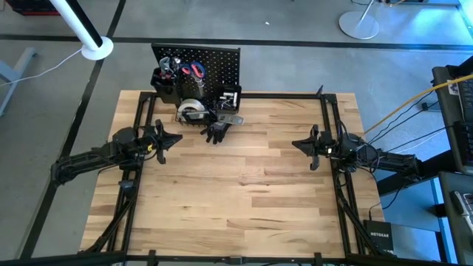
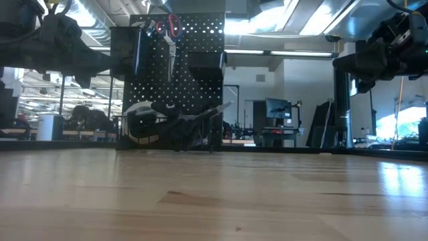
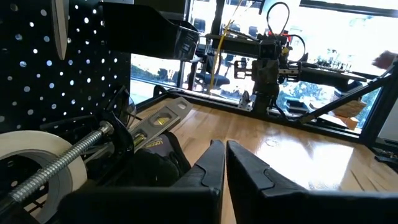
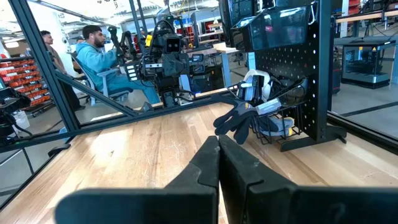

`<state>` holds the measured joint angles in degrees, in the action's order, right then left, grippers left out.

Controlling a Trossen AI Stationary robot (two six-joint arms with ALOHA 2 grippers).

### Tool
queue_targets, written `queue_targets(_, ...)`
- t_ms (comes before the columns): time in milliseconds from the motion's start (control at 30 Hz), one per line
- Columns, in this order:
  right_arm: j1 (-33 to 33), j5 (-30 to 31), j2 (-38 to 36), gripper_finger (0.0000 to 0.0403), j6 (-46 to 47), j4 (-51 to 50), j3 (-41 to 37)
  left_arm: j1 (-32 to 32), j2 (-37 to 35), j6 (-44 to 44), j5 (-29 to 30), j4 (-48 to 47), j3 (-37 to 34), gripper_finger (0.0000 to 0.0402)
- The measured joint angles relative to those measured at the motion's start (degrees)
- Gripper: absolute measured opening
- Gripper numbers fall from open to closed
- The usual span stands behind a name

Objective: Hang tools onto peg board
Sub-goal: Return to Home Position

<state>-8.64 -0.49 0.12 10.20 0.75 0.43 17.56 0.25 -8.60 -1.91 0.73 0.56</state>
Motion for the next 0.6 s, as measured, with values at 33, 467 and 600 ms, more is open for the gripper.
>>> queue_targets(33, 0.00, 0.00, 0.00, 0.0005, 0.00, 0.00, 0.00, 0.01, 0.00, 0.00, 0.00, 0.00, 0.00, 0.0006)
queue_targets(467, 0.00, 0.00, 0.02, 0.0005, 0.00, 0.00, 0.00, -0.01, 0.00, 0.01, 0.00, 0.01, 0.00, 0.0007)
queue_targets(600, 0.00, 0.00, 0.00, 0.0005, 0.00, 0.00, 0.00, 0.00, 0.00, 0.01, 0.00, 0.02, 0.00, 0.0004)
